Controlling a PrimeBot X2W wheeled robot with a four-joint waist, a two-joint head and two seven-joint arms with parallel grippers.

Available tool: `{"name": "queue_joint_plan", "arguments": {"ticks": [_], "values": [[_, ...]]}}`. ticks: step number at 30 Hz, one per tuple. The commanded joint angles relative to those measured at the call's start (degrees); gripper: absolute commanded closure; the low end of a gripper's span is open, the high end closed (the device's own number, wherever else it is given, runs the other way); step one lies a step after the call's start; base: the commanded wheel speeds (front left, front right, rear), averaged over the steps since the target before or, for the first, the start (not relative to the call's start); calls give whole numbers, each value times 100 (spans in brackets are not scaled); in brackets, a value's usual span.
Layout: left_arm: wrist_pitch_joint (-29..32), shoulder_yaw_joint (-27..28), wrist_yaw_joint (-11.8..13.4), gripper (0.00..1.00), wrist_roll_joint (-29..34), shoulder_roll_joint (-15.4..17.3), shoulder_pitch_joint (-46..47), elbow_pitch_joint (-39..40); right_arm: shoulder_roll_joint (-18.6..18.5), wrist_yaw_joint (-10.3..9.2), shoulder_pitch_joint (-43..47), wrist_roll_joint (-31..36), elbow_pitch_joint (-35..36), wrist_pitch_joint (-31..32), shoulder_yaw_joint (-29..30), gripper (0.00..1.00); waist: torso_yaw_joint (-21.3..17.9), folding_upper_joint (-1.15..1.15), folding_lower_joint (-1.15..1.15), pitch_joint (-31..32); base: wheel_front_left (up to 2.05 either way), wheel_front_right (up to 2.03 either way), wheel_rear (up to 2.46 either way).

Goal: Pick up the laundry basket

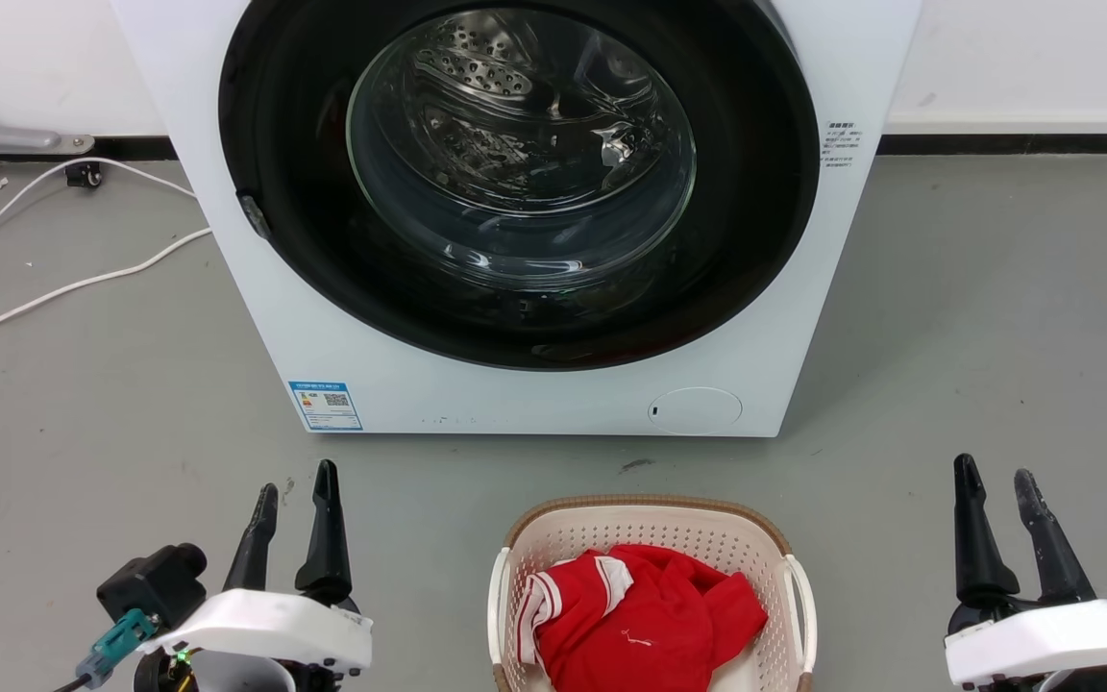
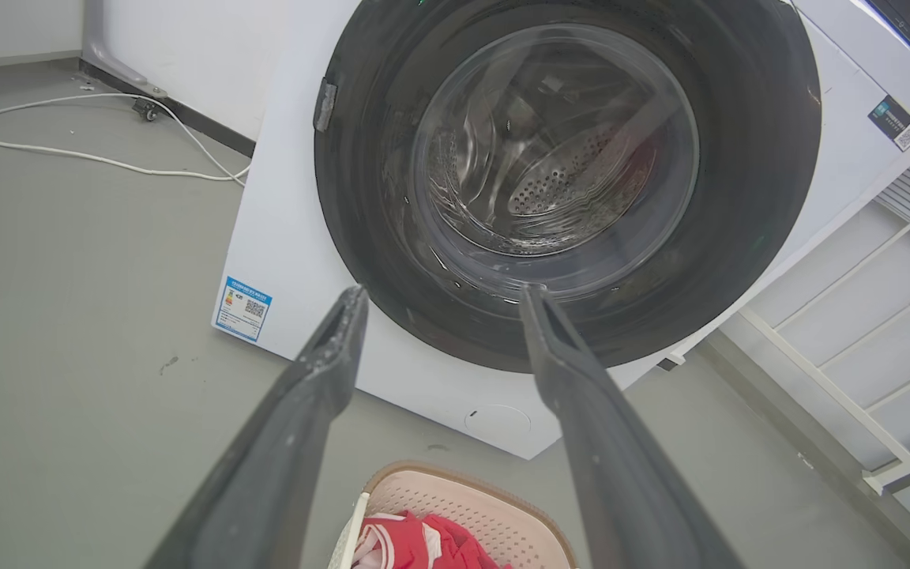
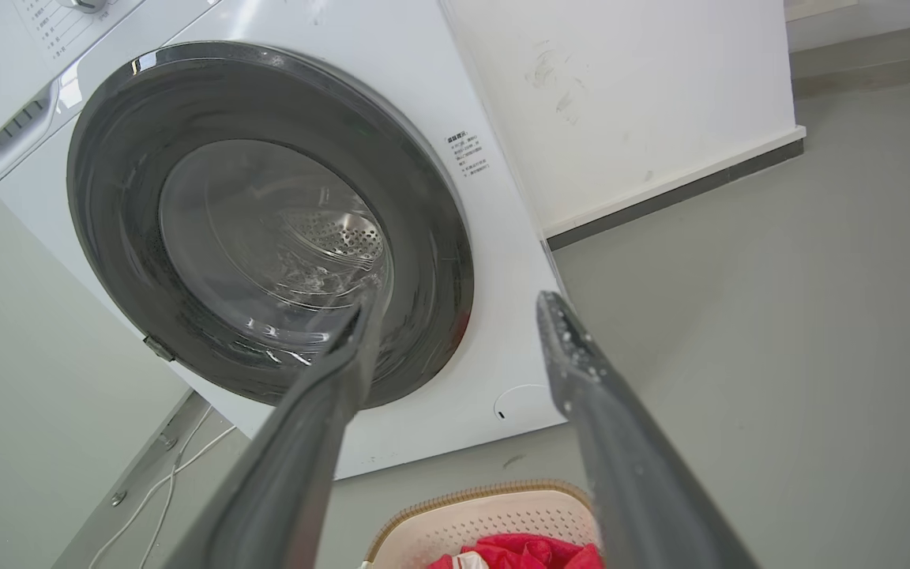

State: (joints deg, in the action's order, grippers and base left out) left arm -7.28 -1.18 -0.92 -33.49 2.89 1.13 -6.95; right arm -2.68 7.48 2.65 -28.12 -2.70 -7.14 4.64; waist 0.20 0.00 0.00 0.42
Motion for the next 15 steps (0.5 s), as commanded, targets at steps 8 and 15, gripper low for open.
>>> {"name": "queue_joint_plan", "arguments": {"ticks": [8,15], "values": [[-153,-61,56,0,601,36,-64,70,-23,1,93,649,88,-166,-25,0,13,0,0,8,0,0,0],[-256,-94,68,0,1024,48,-127,52,-24,1,160,1134,141,-268,-40,0,12,0,0,22,0,0,0]]}}
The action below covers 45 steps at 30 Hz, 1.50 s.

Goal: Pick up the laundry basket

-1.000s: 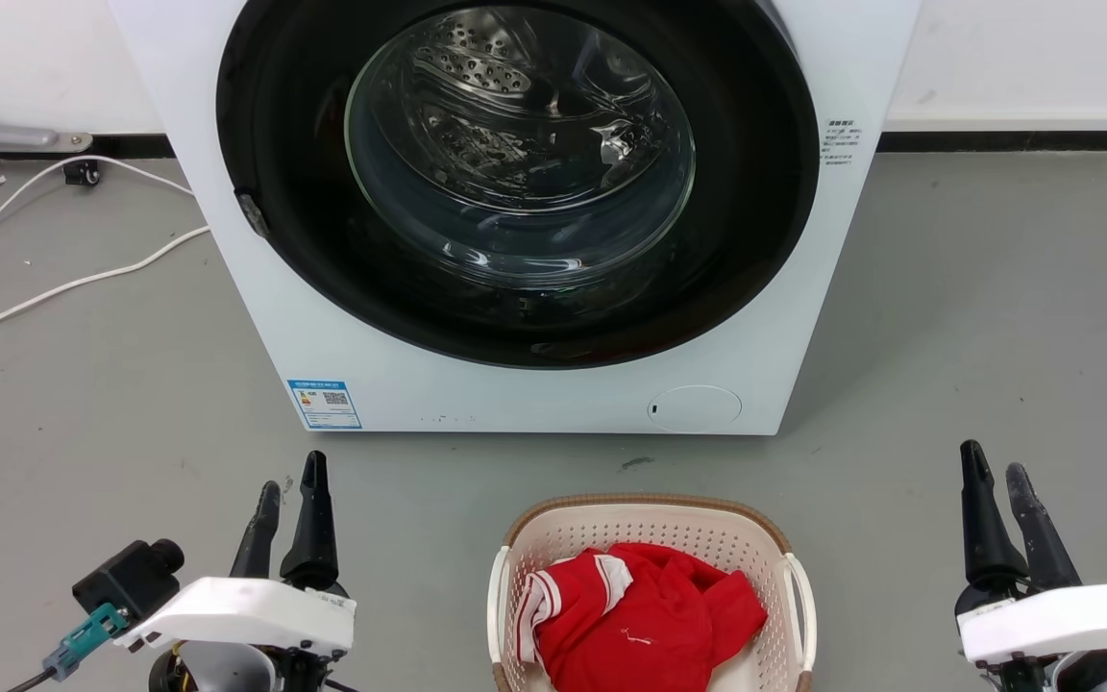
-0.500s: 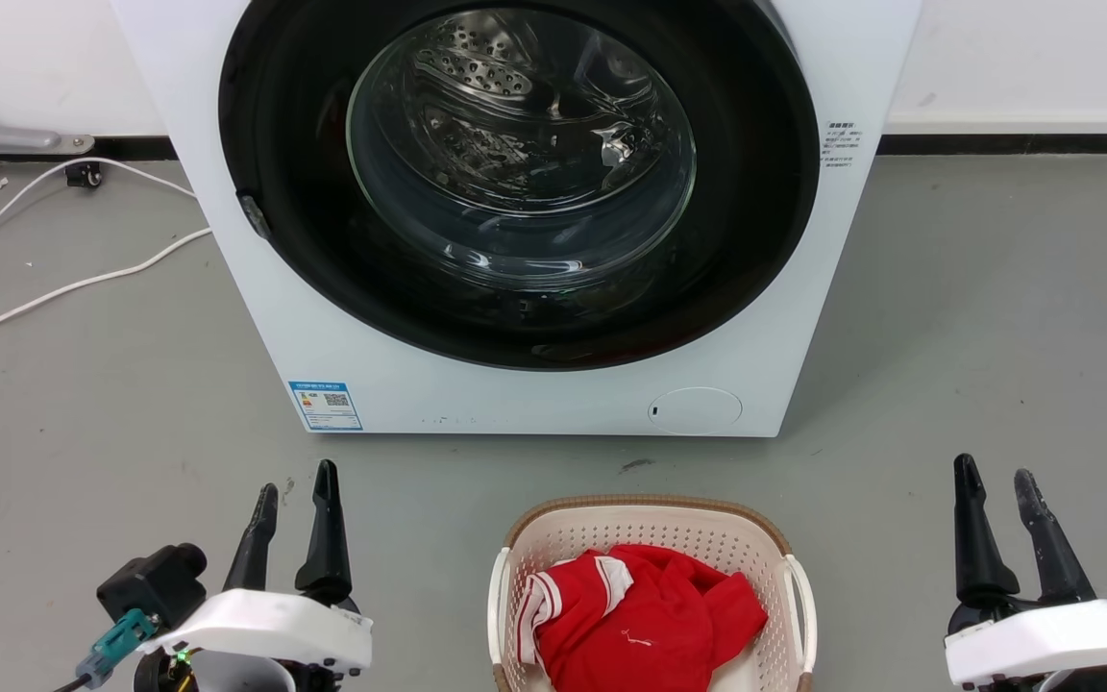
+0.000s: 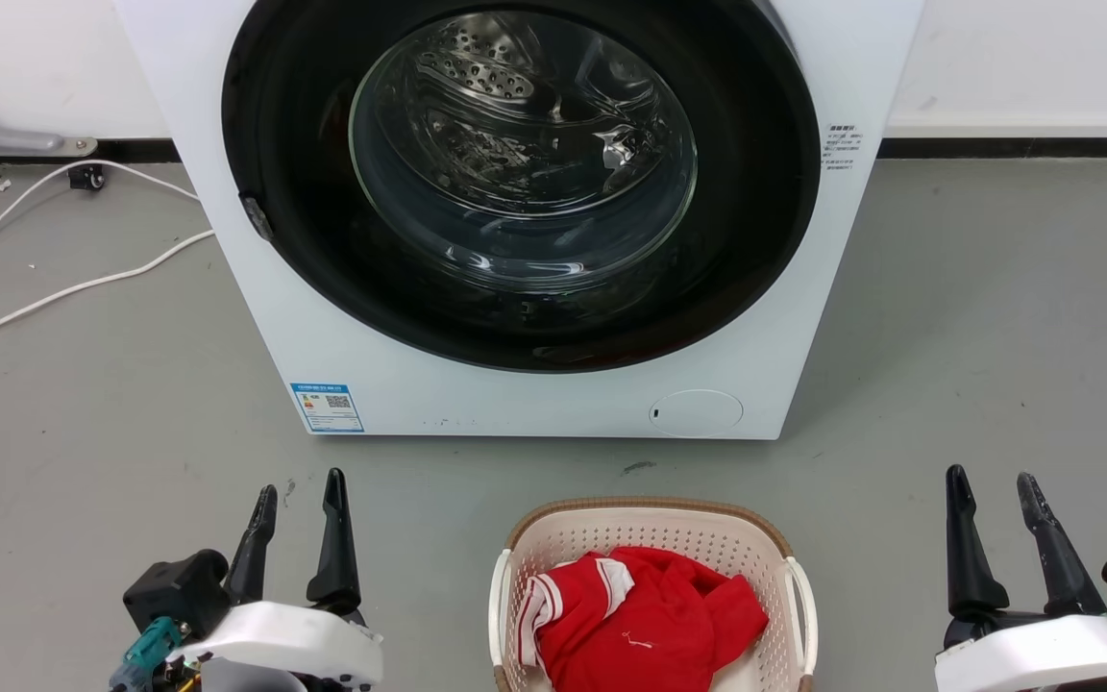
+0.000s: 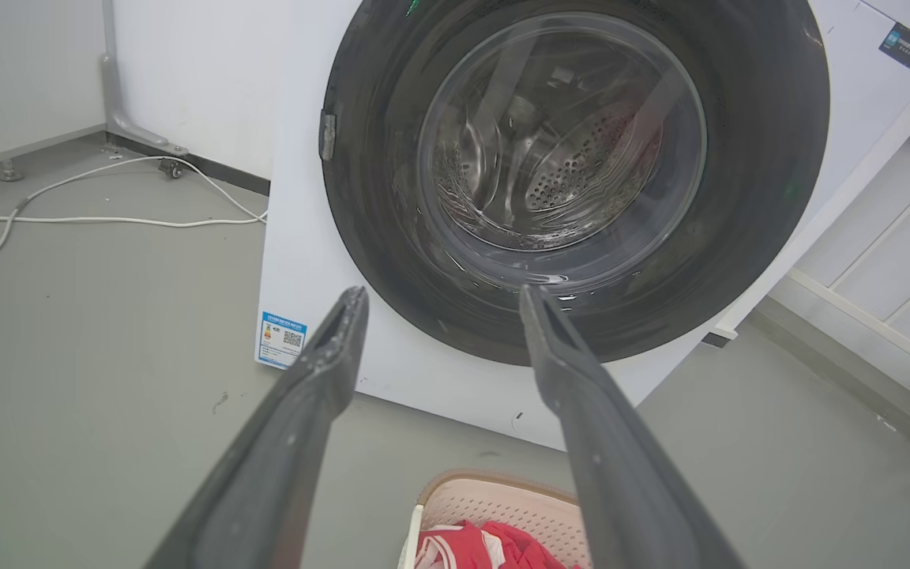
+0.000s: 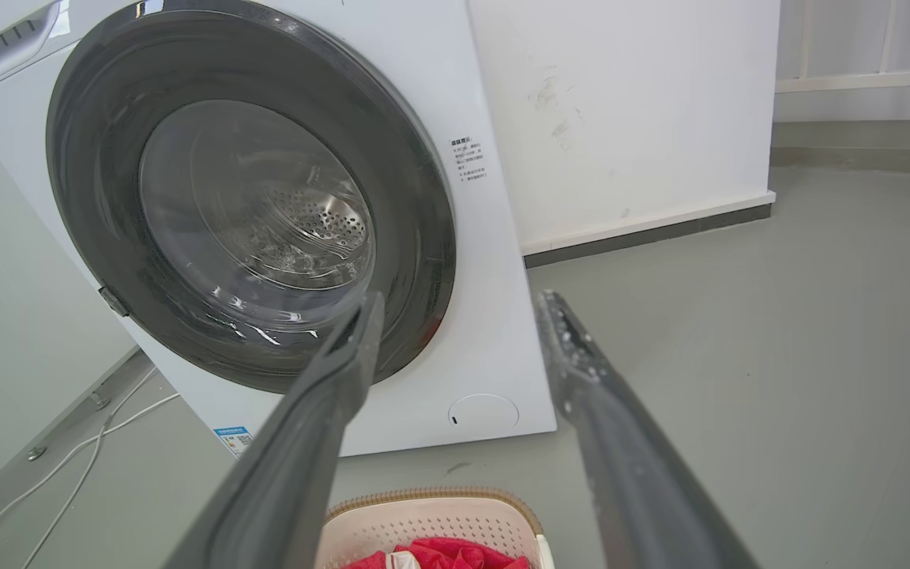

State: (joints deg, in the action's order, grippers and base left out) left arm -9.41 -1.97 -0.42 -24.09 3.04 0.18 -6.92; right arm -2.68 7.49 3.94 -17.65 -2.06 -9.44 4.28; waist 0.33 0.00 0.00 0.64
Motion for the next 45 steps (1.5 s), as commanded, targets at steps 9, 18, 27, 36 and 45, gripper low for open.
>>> {"name": "queue_joint_plan", "arguments": {"ticks": [9,18,27,36,45], "values": [[-162,-53,30,0,575,34,-82,9,-26,0,111,609,133,-158,13,0,-7,0,0,17,0,0,0],[-273,-105,54,0,1041,27,-145,14,-28,0,197,1057,187,-269,17,0,-6,0,0,39,0,0,0],[-379,-110,88,0,1466,19,-210,54,-29,-1,273,1500,263,-385,16,0,1,0,0,64,0,0,0],[-478,-100,118,0,1844,7,-264,66,-31,-1,330,1847,360,-474,42,0,14,0,0,84,0,0,0],[-565,-99,154,0,2194,-6,-339,87,-31,-1,391,2139,406,-568,55,0,21,0,0,83,0,0,0]]}}
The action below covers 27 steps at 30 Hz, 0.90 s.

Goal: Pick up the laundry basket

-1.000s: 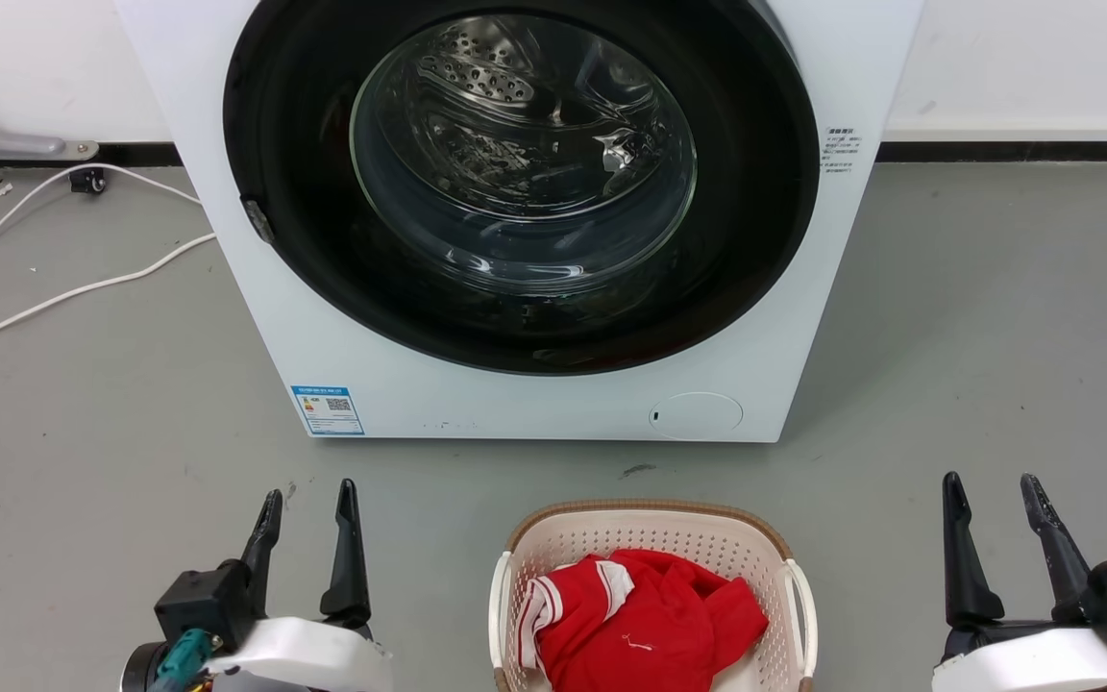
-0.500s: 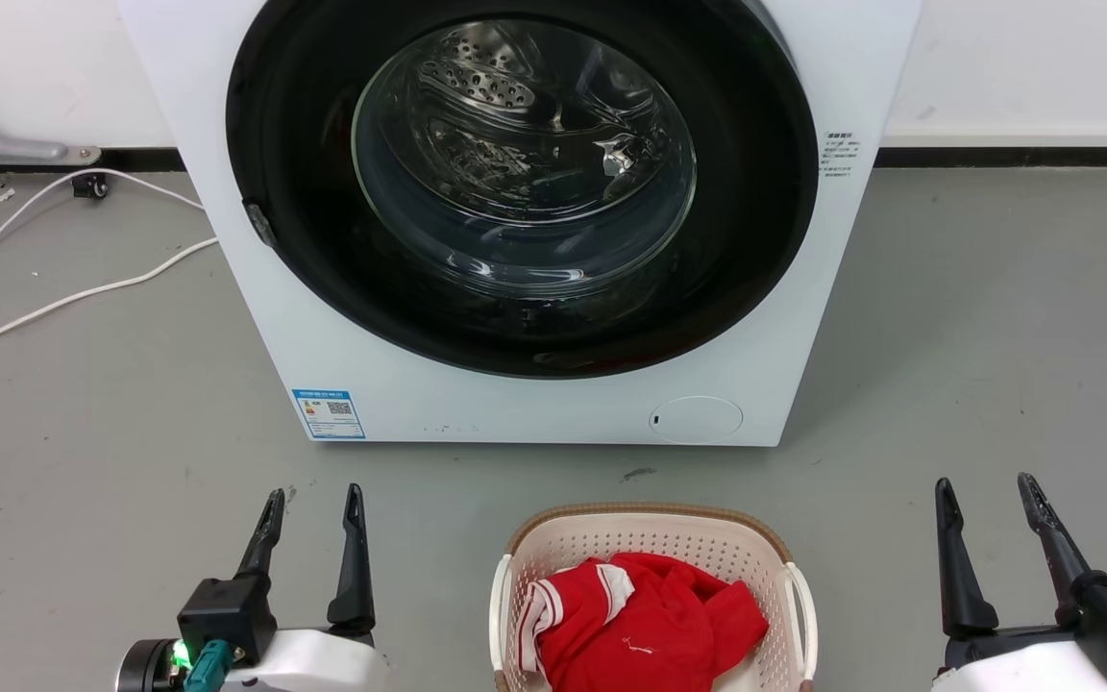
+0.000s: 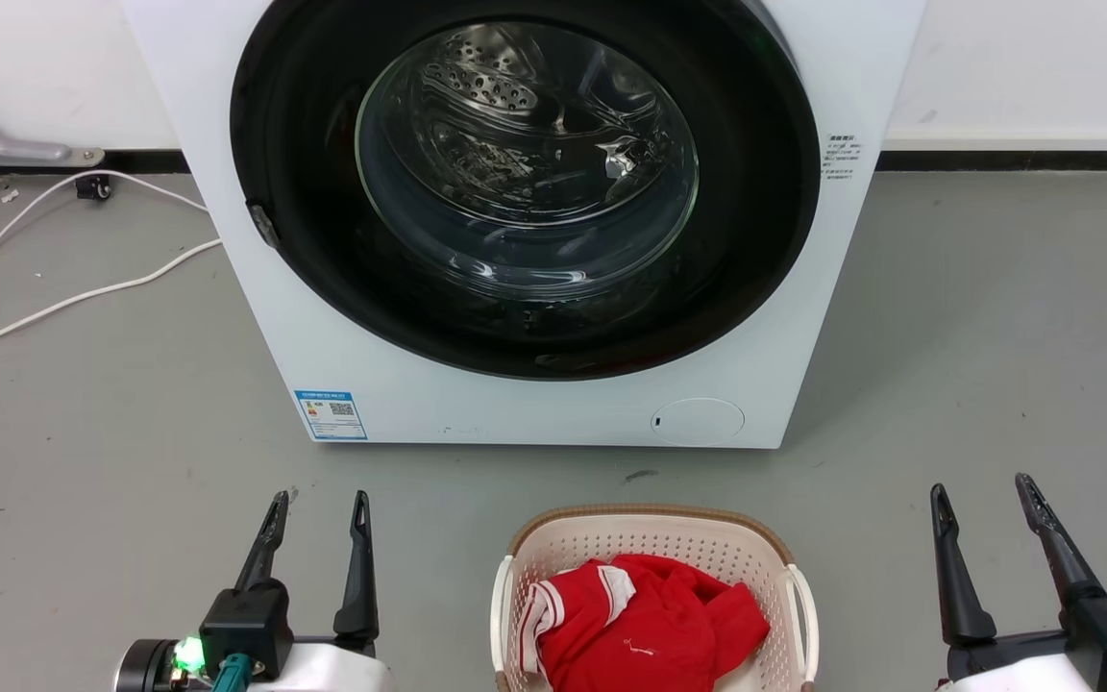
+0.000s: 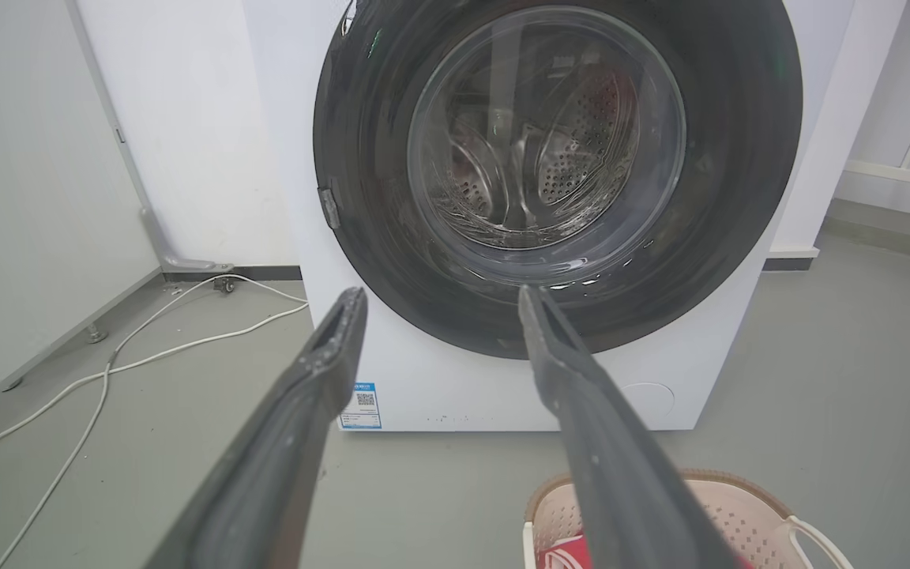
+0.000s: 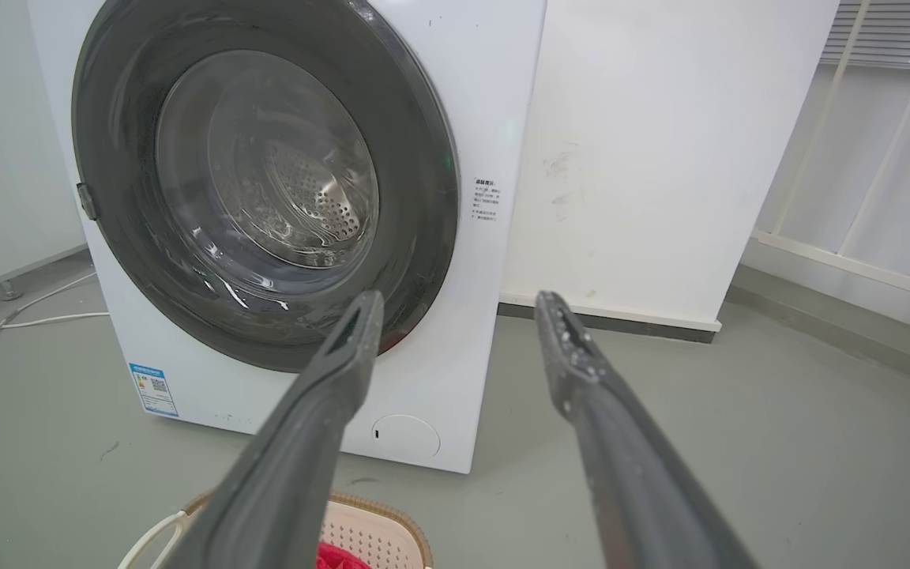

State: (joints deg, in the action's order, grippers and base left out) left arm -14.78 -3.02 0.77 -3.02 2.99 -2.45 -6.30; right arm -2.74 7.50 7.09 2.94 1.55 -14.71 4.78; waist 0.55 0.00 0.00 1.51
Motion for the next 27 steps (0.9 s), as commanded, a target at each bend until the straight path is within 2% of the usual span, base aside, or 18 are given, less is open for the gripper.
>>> {"name": "queue_joint_plan", "arguments": {"ticks": [1,27], "values": [[-42,4,30,0,122,-3,-83,25,-25,-2,87,103,43,-47,11,0,1,0,0,-4,0,0,0],[-45,71,-18,0,-19,-13,-38,-44,-24,-2,-2,-96,-11,-52,5,0,-65,0,0,-100,0,0,0]]}}
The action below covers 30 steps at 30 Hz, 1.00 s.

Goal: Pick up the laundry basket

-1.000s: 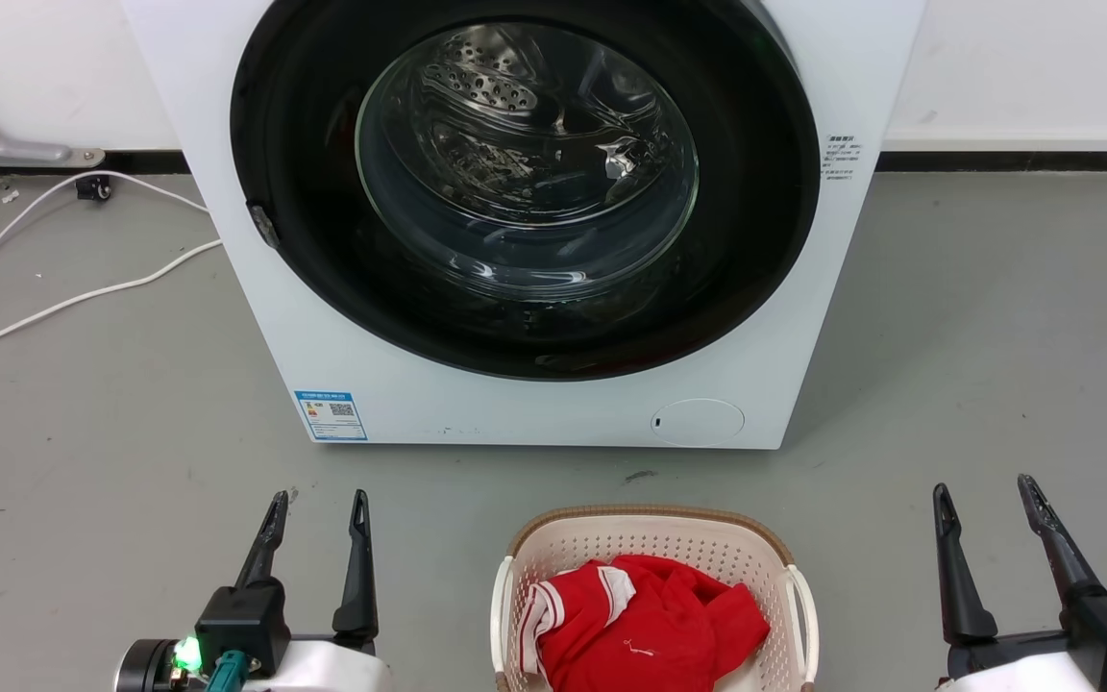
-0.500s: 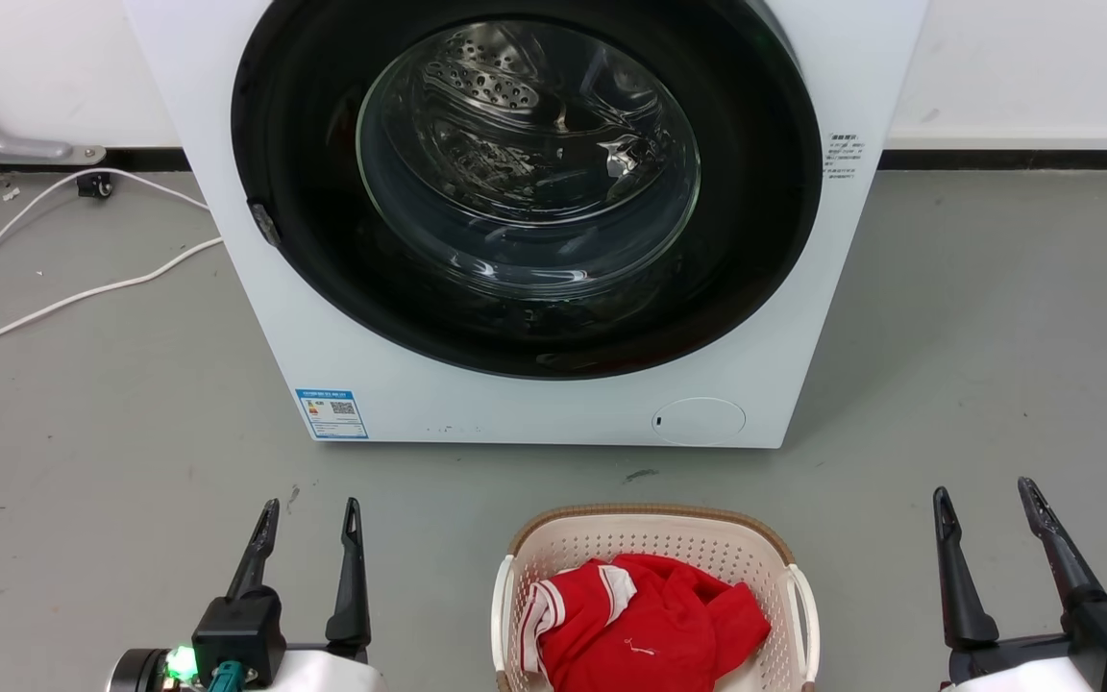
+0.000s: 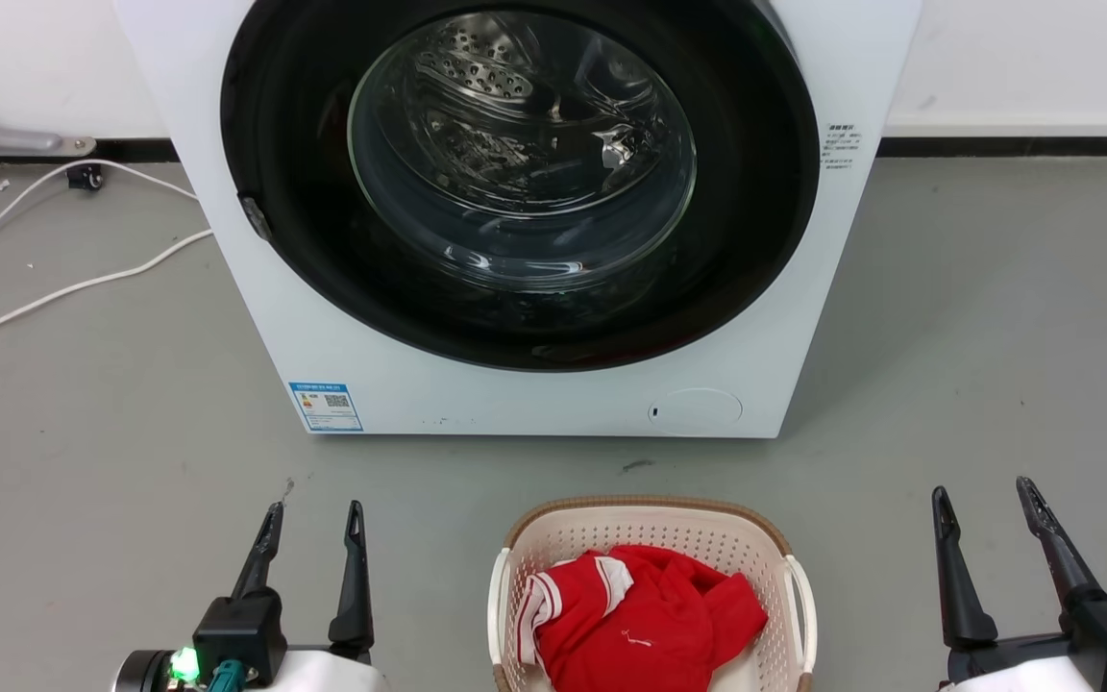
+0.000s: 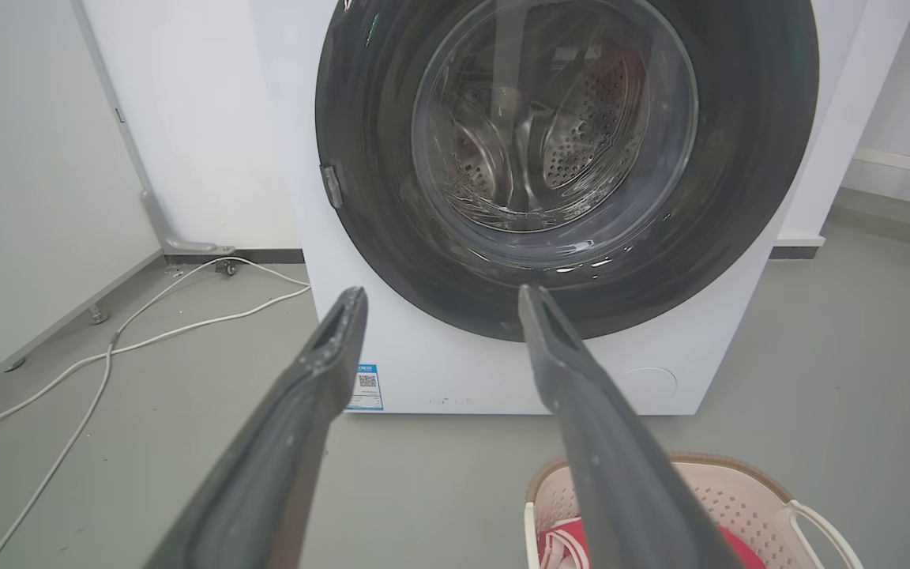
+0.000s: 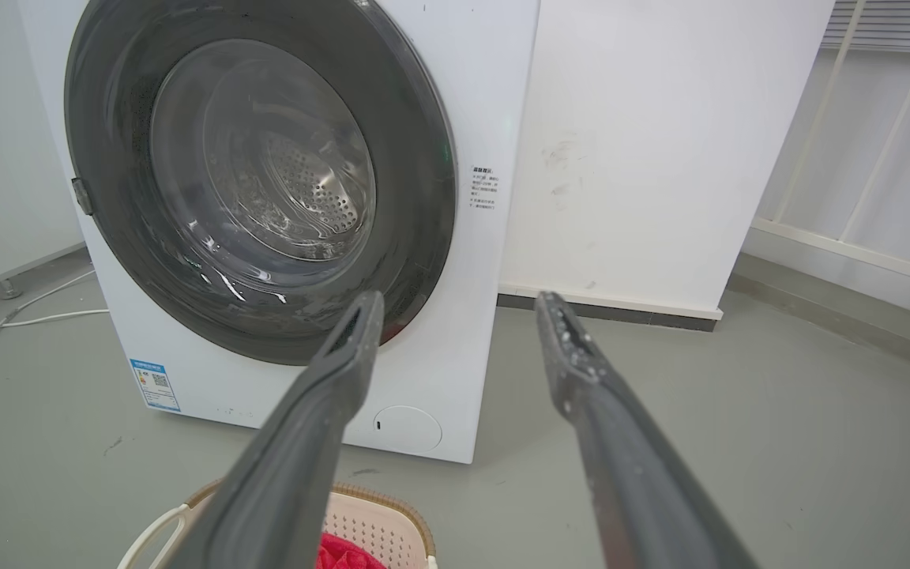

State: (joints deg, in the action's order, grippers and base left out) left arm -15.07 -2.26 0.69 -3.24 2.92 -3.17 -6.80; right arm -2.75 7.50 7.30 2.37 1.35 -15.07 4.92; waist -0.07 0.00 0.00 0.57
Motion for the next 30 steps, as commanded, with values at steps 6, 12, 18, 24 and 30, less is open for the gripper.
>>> {"name": "queue_joint_plan", "arguments": {"ticks": [6,12,18,24,30], "values": [[-16,-37,-163,0,-93,-5,356,-426,-21,-3,-349,31,-295,-15,-154,0,-146,0,0,-268,0,0,0],[-15,-81,-375,0,-185,-4,1026,-1252,-21,-3,-1100,-23,-1123,-15,-139,0,-286,0,0,-860,0,0,0],[-16,-139,-565,0,-209,-5,1815,-2210,-18,-3,-1858,62,-1904,-15,-149,0,-425,0,0,-1567,0,0,0],[-15,-177,-672,0,-207,-1,2498,-3047,-15,-3,-2470,205,-2793,-16,-315,0,-521,0,0,-2212,0,0,0],[-15,-246,-729,0,-178,13,3082,-3817,-15,-3,-3024,319,-3665,-14,-497,0,-553,0,0,-2794,0,0,0]]}}
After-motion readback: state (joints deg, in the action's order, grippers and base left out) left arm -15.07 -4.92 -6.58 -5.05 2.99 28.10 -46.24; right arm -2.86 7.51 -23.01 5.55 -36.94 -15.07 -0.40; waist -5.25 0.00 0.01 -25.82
